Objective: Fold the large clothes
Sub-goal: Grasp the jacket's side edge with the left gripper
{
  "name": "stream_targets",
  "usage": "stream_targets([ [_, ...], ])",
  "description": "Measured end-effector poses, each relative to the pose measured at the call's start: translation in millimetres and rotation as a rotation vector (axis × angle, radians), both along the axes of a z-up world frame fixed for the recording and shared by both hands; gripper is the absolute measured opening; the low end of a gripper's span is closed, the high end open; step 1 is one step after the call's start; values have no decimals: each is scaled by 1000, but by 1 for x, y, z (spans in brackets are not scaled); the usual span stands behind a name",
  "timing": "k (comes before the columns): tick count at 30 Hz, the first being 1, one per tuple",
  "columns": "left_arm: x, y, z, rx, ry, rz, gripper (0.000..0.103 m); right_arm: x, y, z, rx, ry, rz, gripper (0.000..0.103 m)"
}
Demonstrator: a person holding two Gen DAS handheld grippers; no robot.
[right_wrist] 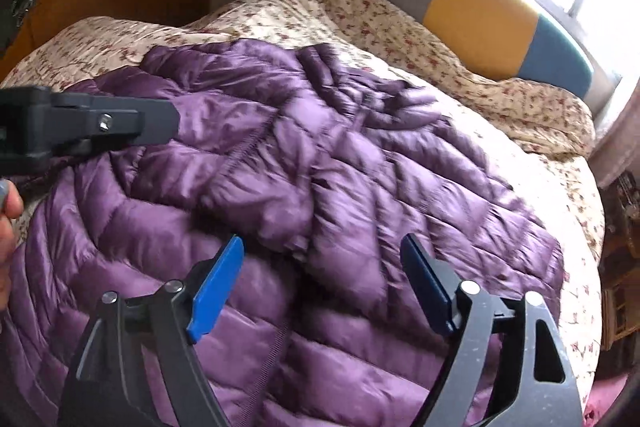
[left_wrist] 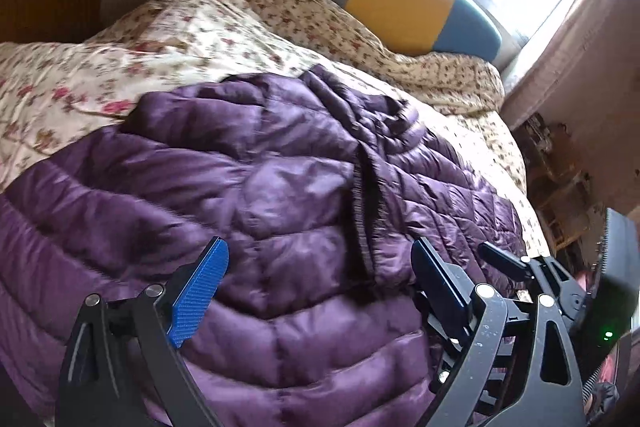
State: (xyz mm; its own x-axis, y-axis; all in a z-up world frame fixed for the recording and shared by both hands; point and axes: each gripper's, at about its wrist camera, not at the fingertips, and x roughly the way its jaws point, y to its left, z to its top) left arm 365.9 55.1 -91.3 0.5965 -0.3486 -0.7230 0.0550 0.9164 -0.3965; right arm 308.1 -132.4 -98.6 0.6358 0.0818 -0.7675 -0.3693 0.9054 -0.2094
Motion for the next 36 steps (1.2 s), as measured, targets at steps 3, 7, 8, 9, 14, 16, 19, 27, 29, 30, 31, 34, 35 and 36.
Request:
stream_targets([
  [3, 7, -15, -5, 21, 17, -21, 80, -1, -20, 2, -26, -12, -58, 81],
  [7, 15, -36, -16, 61, 49, -52, 71, 2, -44, 2, -56, -26, -137, 81],
  [8, 17, -41, -18, 68, 56, -61, 64, 3, -48, 2, -67, -33, -152, 81],
  [9, 19, -42, -20, 69, 61, -65, 56, 4, -53, 3, -74, -40, -171, 81],
  [14, 25, -47, -30, 72, 79, -56, 17, 8, -72, 5, -78, -53, -233, 81],
  [16, 25, -44, -30, 59, 71, -51, 10, 10, -79, 5, -81, -57, -251, 81],
  [19, 24, -42, -28, 60, 58, -51, 9, 14, -88, 5, -72, -56, -276, 81],
  [27, 24, -33, -26, 18, 65, -29, 7, 18, -95, 2, -51, -53, -305, 81],
  [29, 24, -29, -26, -30, 73, -17, 7, 20, -96, 0, -48, -52, -305, 81],
  [30, 24, -31, -24, -14, 65, -17, 7, 21, -96, -1, -49, -51, -305, 81],
  [31, 24, -32, -23, -1, 58, -21, 7, 22, -95, -2, -50, -48, -306, 81],
  [34, 26, -38, -25, 22, 63, -32, 7, 24, -97, -5, -41, -43, -311, 81],
  [35, 27, -40, -26, 22, 66, -33, 7, 24, -97, -6, -41, -43, -311, 81],
  [36, 28, -40, -26, 21, 70, -32, 19, 24, -97, -6, -41, -42, -312, 82],
])
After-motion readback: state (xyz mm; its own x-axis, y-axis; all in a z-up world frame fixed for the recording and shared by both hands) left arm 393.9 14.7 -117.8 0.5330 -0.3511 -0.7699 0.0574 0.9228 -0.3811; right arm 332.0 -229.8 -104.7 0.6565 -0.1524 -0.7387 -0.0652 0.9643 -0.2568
